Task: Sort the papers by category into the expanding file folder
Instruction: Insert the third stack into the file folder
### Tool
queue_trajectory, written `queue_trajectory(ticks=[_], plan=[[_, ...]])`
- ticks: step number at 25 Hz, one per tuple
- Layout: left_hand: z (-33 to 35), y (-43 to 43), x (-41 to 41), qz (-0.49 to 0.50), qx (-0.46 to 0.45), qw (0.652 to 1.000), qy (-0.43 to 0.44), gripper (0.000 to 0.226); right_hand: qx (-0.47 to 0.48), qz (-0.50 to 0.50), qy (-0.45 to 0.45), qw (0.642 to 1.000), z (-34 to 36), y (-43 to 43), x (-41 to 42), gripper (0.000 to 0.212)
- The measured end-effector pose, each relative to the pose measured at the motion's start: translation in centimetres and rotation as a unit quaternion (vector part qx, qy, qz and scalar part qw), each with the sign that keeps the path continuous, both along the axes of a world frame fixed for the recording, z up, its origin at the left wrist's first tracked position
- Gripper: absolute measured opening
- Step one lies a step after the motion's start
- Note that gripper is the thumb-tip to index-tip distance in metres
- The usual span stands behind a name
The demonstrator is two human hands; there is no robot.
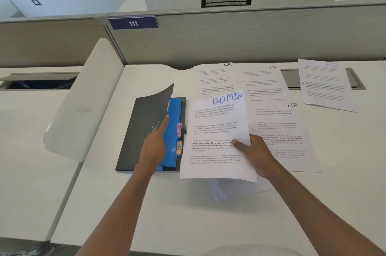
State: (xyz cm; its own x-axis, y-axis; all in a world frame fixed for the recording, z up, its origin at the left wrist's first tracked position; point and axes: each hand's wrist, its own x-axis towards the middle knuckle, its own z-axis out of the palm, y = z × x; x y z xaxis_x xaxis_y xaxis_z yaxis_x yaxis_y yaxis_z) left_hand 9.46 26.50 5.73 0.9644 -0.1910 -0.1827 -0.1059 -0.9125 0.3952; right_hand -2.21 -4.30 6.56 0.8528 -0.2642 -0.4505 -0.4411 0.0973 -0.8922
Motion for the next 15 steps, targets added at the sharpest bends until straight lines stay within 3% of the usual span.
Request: queue_trajectory(ticks=[7,15], plan=[[2.2,2.1,1.2,0.034,-0.146,0.986,0.078,0.074,0.029,0.096,0.046,0.994,3.9,1.1,4.8,0.031],[3.8,2.7,1.3,0.04,-0.163,0.985,0.048,0.068,0.005,0.139,0.09,0.986,5.5,4.9,9.9,0.037]])
